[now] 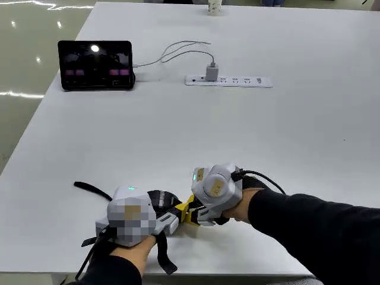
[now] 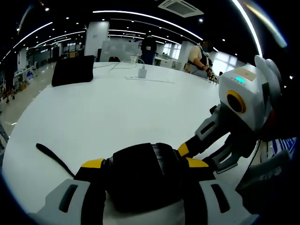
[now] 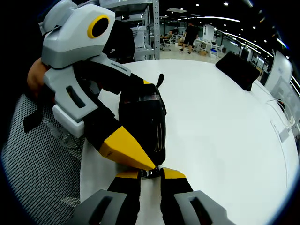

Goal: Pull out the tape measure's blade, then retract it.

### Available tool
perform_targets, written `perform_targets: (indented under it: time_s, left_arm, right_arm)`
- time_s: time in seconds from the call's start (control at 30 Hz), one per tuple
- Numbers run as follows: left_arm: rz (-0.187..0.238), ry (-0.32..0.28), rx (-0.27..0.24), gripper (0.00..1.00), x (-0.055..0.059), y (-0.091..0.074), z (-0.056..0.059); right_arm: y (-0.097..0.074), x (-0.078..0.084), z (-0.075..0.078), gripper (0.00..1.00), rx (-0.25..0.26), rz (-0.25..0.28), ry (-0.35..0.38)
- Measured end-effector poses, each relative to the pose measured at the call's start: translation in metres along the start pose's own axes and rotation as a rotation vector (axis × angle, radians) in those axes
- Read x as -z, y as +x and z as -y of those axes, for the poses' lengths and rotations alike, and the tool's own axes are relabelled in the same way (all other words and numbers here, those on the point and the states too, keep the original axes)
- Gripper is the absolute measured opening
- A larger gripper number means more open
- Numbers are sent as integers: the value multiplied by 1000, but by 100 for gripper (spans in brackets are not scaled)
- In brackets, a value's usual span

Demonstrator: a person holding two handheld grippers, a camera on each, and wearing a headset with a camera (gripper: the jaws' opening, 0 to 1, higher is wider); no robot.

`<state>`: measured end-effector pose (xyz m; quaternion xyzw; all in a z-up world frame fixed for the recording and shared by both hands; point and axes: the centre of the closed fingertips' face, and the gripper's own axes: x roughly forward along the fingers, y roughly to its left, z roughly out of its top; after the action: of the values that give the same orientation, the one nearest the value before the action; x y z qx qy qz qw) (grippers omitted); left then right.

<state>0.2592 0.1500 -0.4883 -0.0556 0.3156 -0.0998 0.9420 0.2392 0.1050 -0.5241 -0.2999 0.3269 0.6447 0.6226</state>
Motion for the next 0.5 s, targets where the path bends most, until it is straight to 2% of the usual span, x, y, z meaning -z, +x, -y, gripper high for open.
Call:
perform_targets:
  time_s: [0.13, 0.23, 0.3, 0.37, 0.43, 0.5]
  left_arm:
    - [-2, 11, 1, 62, 0, 0, 0]
    - [2, -35, 21, 63, -1, -1, 0]
    - [-5, -33, 30, 63, -1, -1, 0]
    - [-14, -18, 60, 65, 0, -2, 3]
    - [-51, 22, 107, 68, 6, -4, 7]
    - [-50, 14, 125, 74, 6, -5, 7]
  right_arm:
    - [-1, 1, 0, 13, 16, 10, 25]
    - [-6, 2, 0, 12, 29, 20, 20]
    - [-10, 3, 1, 13, 39, 34, 28]
    - [-15, 6, 2, 14, 50, 45, 37]
    - [-21, 11, 3, 13, 63, 50, 55]
    - [-29, 15, 6, 13, 85, 63, 74]
